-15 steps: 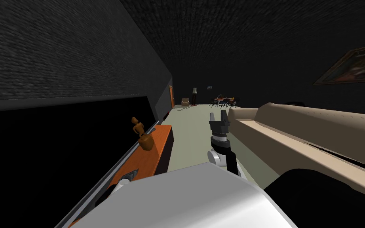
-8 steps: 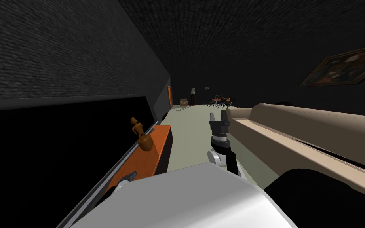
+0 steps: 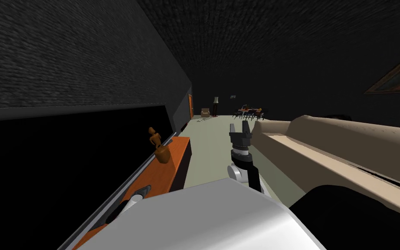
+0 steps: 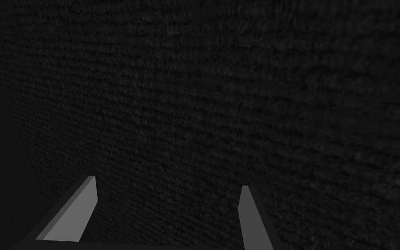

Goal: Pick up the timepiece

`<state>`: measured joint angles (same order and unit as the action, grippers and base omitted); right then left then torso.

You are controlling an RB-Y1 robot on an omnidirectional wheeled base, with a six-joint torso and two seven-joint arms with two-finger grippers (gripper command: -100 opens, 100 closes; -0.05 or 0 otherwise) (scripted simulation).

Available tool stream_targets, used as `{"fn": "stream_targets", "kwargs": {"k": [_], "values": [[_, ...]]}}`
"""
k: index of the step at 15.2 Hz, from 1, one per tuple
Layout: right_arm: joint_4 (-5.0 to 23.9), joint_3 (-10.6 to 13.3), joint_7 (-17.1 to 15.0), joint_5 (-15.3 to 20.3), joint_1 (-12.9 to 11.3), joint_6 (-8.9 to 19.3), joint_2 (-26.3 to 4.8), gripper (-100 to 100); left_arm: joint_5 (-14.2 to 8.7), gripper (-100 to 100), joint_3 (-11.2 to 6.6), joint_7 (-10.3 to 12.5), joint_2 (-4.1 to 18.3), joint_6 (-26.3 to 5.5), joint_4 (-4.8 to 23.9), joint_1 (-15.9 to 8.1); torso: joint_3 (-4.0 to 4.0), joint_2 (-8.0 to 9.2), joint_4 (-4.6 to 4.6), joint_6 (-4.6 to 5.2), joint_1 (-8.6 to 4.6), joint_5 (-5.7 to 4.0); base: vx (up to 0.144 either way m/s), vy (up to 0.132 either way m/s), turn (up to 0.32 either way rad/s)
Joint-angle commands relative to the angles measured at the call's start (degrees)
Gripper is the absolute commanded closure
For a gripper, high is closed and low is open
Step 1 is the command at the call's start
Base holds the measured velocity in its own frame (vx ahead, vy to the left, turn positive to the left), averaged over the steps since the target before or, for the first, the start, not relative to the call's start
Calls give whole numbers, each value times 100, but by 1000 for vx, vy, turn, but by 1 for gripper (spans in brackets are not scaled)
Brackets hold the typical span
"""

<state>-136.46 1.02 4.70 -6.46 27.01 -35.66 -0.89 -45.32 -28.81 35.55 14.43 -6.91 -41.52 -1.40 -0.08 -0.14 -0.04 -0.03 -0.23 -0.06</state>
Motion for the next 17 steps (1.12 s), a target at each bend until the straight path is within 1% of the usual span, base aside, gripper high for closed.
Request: {"fn": "stream_targets", "kwargs": {"k": [1, 2, 3, 6, 8, 9, 12, 13, 14, 15, 17], "values": [[0, 0, 0, 0, 0, 0, 0, 0, 121, 100, -49, -48, -12, -210, -156, -22, 0, 0, 0, 0, 0, 0, 1, -40, 177], [0, 0, 0, 0, 0, 0, 0, 0, 103, 100, -74, -19, -37, -97, -102, 0, 2, 4, 1, -1, 2, 1, 2, -32, 87], [0, 0, 0, 0, 0, 0, 0, 0, -25, -100, -198, 159, 86, -311, -145, 169, 4, 6, 2, 2, 6, 1, 14, -45, 33], [0, 0, 0, 0, 0, 0, 0, 0, -25, -100, -198, 159, 86, -311, -145, 169, 3, 4, 1, 2, 1, 1, 15, -48, 42], [0, 0, 0, 0, 0, 0, 0, 0, -114, -100, -272, 281, 168, -444, -150, 274, 3, 4, 1, 1, 10, 2, 18, -29, 15], [0, 0, 0, 0, 0, 0, 0, 0, -183, -100, -332, 377, 227, -559, -148, 354, 2, 2, 1, 1, 11, 2, 39, -44, 37], [0, 0, 0, 0, 0, 0, 0, 0, -294, -100, -437, 540, 322, -768, -134, 487, -7, -15, -2, 1, 1, 1, 75, -57, 34], [0, 0, 0, 0, 0, 0, 0, 0, -294, -100, -437, 540, 322, -768, -134, 487, -11, -21, -4, 1, -1, 0, 79, -47, 16], [0, 0, 0, 0, 0, 0, 0, 0, -332, -100, -476, 598, 355, -846, -127, 534, -12, -23, -4, 2, 2, 1, 64, -44, 9], [0, 0, 0, 0, 0, 0, 0, 0, -409, -100, -561, 716, 428, -1014, -109, 630, -11, -21, -4, 2, 4, 1, 78, -64, 27], [0, 0, 0, 0, 1, 0, 0, 0, -409, -100, -561, 716, 428, -1014, -109, 630, -13, -24, -5, 1, -2, 0, 75, -56, 25]]}}
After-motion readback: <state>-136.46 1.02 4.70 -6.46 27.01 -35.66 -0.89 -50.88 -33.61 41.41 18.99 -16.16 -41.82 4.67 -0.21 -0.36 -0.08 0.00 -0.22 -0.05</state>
